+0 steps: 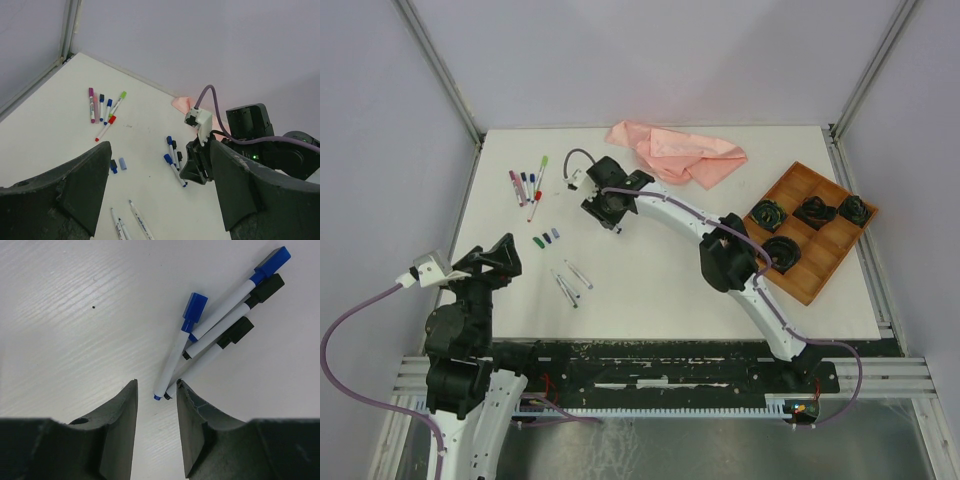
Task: Open the pen caps
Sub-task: Pick up the pen from the center of the board.
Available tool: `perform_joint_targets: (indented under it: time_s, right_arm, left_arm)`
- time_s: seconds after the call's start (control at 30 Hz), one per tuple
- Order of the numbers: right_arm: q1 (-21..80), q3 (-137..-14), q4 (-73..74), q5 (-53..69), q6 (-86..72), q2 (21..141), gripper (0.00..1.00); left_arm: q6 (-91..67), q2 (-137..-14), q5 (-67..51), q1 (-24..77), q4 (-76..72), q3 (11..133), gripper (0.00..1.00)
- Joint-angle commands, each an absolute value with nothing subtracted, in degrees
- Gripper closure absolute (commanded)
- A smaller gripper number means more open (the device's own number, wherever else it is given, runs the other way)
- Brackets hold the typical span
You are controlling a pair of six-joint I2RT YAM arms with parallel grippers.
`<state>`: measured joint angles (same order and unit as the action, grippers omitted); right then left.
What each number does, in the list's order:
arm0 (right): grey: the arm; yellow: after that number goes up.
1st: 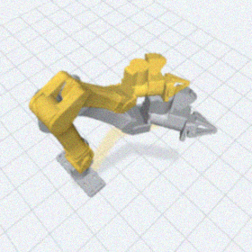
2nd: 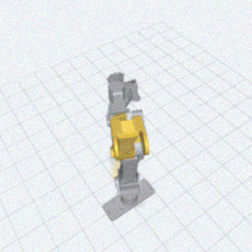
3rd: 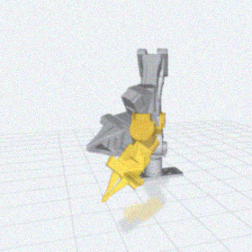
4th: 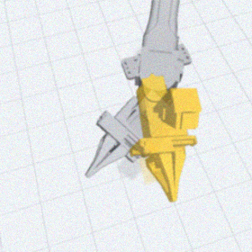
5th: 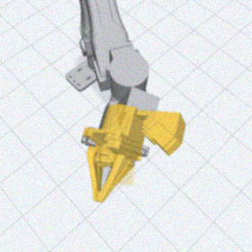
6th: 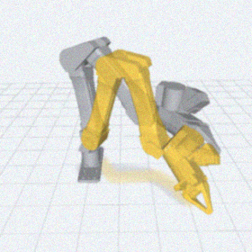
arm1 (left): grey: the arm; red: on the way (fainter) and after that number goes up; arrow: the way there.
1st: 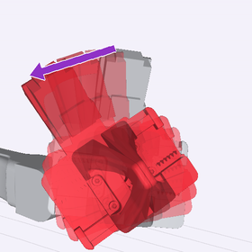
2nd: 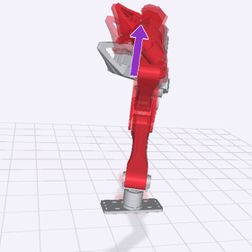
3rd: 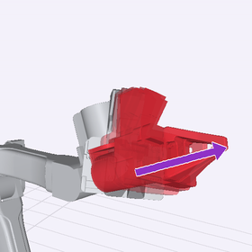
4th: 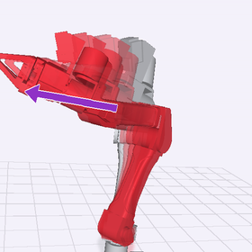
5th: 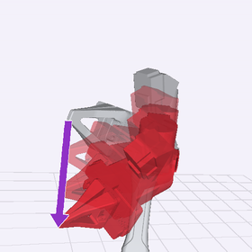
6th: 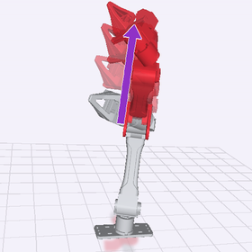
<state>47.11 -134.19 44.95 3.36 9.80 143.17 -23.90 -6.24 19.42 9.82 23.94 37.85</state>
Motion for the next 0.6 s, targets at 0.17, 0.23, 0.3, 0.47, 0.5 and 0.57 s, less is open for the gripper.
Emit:
perform_joint_targets:
  time_s: [0.17, 0.23, 0.3, 0.47, 0.5, 0.57]
  right_arm:
    - [46.7, -139.8, 43.4, -0.5, 9.9, 146.8, 0.62]
    - [46.6, -139.8, 43.5, -0.8, 10.0, 146.8, 0.63]
    - [46.5, -139.5, 43.4, -0.9, 10.0, 146.8, 0.64]
    - [46.5, -139.4, 43.5, -0.8, 10.0, 149.0, 0.68]
    - [46.5, -139.3, 43.5, -0.7, 10.0, 149.1, 0.70]
    - [46.5, -139.0, 43.4, -0.4, 9.6, 149.3, 0.72]
  left_arm:
    - [-21.2, -5.8, 19.3, 9.5, 22.3, 37.7, 0.15]
    - [-21.2, -5.8, 19.3, 9.5, 22.3, 37.7, 0.15]
    - [-21.2, -5.7, 19.4, 9.4, 22.3, 37.7, 0.15]
    - [-21.2, -5.7, 19.4, 9.5, 22.3, 37.7, 0.15]
    - [-21.2, -5.7, 19.4, 9.4, 22.3, 37.7, 0.15]
    - [-21.2, -5.7, 19.3, 9.4, 22.3, 37.7, 0.15]
